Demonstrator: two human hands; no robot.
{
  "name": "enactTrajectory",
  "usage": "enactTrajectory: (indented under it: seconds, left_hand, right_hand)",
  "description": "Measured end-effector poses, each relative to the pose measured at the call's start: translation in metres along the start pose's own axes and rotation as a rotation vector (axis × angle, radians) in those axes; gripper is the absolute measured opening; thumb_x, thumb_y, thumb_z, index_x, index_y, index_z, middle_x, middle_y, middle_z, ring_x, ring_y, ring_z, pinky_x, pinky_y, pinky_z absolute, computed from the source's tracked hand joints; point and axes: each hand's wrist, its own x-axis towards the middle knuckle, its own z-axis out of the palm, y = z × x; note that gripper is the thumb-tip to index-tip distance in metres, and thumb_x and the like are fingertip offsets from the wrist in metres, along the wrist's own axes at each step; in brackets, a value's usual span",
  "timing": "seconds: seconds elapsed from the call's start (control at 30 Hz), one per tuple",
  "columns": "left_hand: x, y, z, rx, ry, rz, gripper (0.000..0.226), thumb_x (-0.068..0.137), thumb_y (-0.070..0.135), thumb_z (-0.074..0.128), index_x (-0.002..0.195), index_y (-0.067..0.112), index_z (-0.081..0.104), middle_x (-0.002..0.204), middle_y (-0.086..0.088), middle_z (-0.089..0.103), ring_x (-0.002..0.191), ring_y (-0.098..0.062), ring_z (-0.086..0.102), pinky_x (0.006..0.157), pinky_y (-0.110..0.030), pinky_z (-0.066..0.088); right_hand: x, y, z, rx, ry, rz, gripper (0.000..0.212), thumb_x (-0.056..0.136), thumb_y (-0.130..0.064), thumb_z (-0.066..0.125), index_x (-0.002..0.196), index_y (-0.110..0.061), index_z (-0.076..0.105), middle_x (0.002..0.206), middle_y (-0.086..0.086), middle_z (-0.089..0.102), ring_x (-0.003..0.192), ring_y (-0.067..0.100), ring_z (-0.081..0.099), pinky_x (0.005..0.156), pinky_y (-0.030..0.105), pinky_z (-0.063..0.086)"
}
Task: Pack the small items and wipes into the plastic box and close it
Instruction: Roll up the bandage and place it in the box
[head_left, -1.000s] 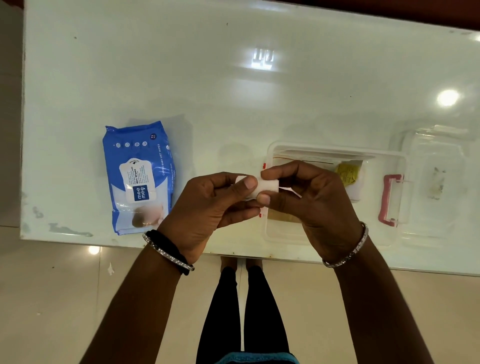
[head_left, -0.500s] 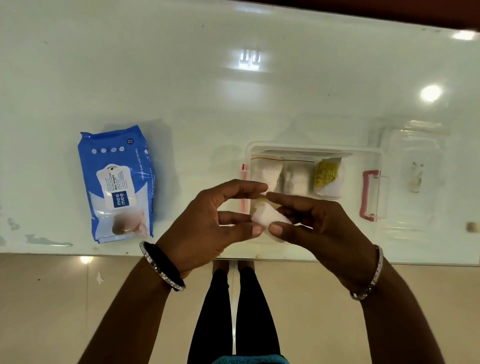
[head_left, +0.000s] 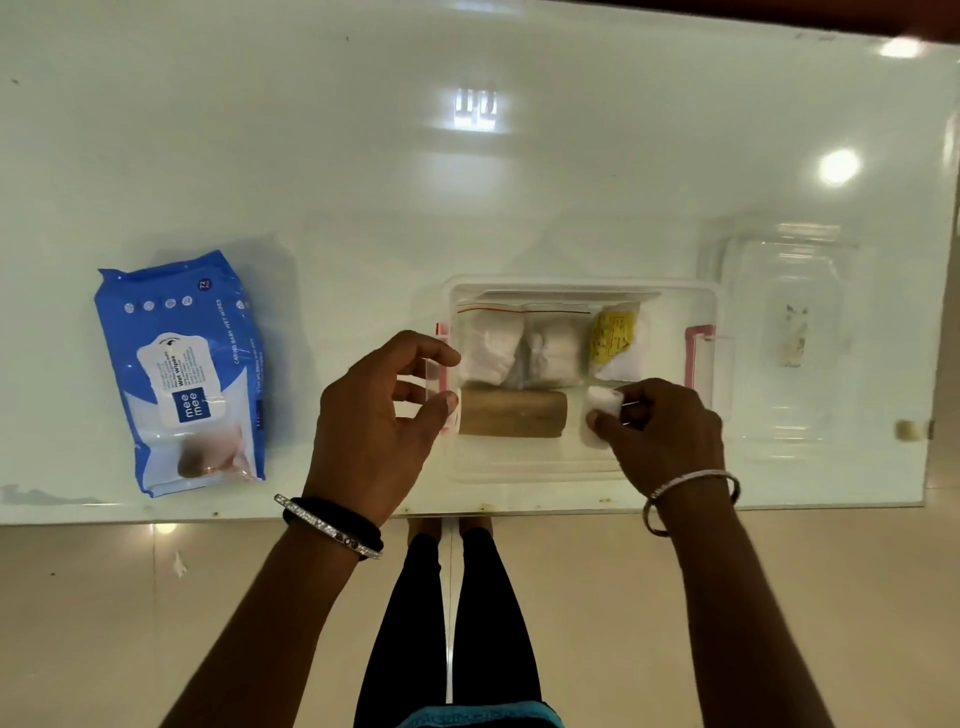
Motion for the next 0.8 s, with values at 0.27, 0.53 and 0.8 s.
enactTrajectory:
  seconds: [0.27,0.53,0.8]
  left_hand:
    - [0.000,0.002,0.006,-0.020,0.044,-0.006,0.031,0.080,0.019,0.074,0.096,0.040,0.059,0.088,0.018,0.066,0.075,0.002,0.065,0.060,-0.014,0.052]
    - [-0.003,-0.004,0.005,-0.104,0.083,-0.024,0.028,0.084,0.017,0.070,0.103,0.037,0.063,0.096,0.021,0.066,0.076,0.001,0.068,0.063,-0.012,0.053]
    - [-0.005,-0.036,-0.038,-0.235,0.319,-0.108,0.020,0.089,0.020,0.066,0.109,0.022,0.065,0.096,0.010,0.069,0.088,-0.003,0.068,0.072,-0.017,0.057]
  right_hand:
    - [0.020,-0.011,0.017,-0.128,-0.049,0.104,0.034,0.073,-0.037,0.084,0.097,-0.014,0.077,0.095,0.011,0.076,0.097,0.031,0.068,0.069,0.027,0.043]
    - [0.019,-0.019,0.010,-0.271,-0.102,0.094,0.036,0.090,-0.044,0.064,0.094,-0.009,0.075,0.094,0.017,0.072,0.096,0.036,0.066,0.071,0.028,0.041]
    - [-0.016,-0.073,-0.004,-0.230,0.313,-0.291,0.028,0.087,-0.034,0.065,0.068,-0.014,0.068,0.068,0.007,0.070,0.069,0.036,0.063,0.061,0.027,0.033]
